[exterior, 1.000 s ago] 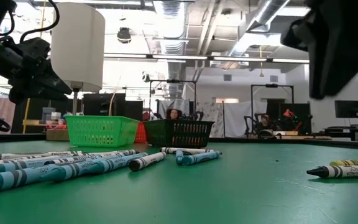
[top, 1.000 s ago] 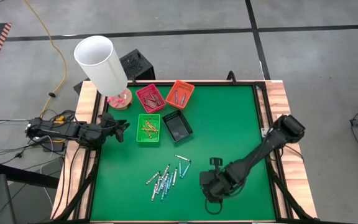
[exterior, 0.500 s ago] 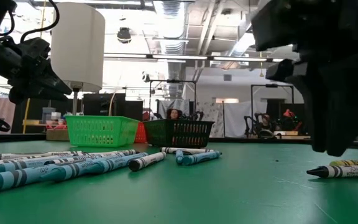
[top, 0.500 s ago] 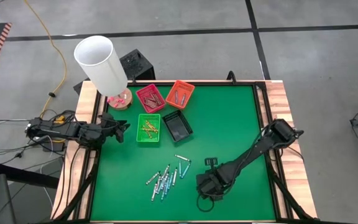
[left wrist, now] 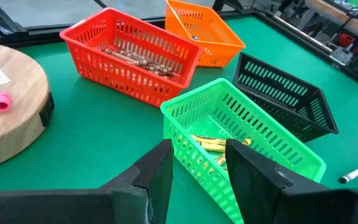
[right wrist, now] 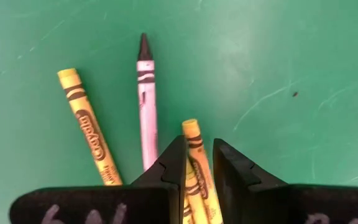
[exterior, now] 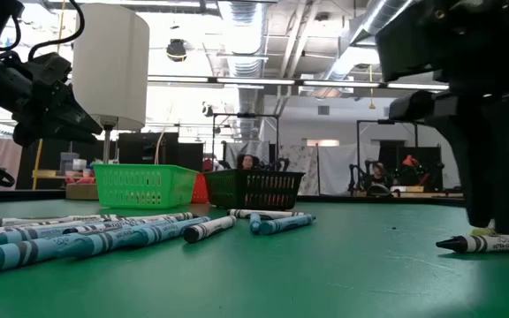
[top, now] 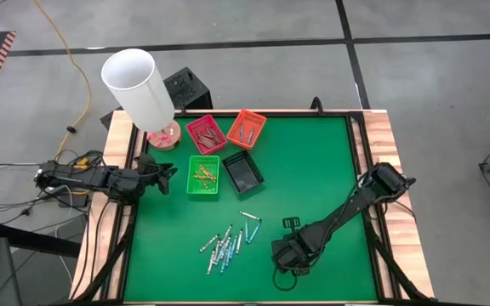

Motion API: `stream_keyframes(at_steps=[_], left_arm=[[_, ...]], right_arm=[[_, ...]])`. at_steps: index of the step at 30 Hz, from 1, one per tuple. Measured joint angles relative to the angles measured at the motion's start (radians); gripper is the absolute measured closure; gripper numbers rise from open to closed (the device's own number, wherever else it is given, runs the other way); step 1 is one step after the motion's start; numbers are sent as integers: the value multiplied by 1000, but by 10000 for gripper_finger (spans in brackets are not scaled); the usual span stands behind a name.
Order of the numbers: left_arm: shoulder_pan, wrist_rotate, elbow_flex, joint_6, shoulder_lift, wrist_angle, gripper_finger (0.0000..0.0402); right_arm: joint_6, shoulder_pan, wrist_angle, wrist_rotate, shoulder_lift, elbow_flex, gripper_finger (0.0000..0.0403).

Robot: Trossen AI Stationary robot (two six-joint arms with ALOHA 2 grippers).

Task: Sort crayons
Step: Put the yellow crayon into the green bin

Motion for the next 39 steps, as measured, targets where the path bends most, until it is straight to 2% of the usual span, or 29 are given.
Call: stream_keyframes(at_steps=[11, 18, 28, 39], left_arm=[[0, -6, 0, 0, 0, 0, 265], [0, -5, 0, 0, 0, 0, 265], [0, -6, 0, 0, 0, 0, 265], [0, -7, 0, 0, 0, 0, 265]], right_arm=[[-26, -27, 14, 9, 9, 0, 327], [-38, -23, 97, 11, 19, -43, 329], [-26, -25, 95, 9, 16, -46, 396], [-11, -43, 113, 51, -6, -52, 400]])
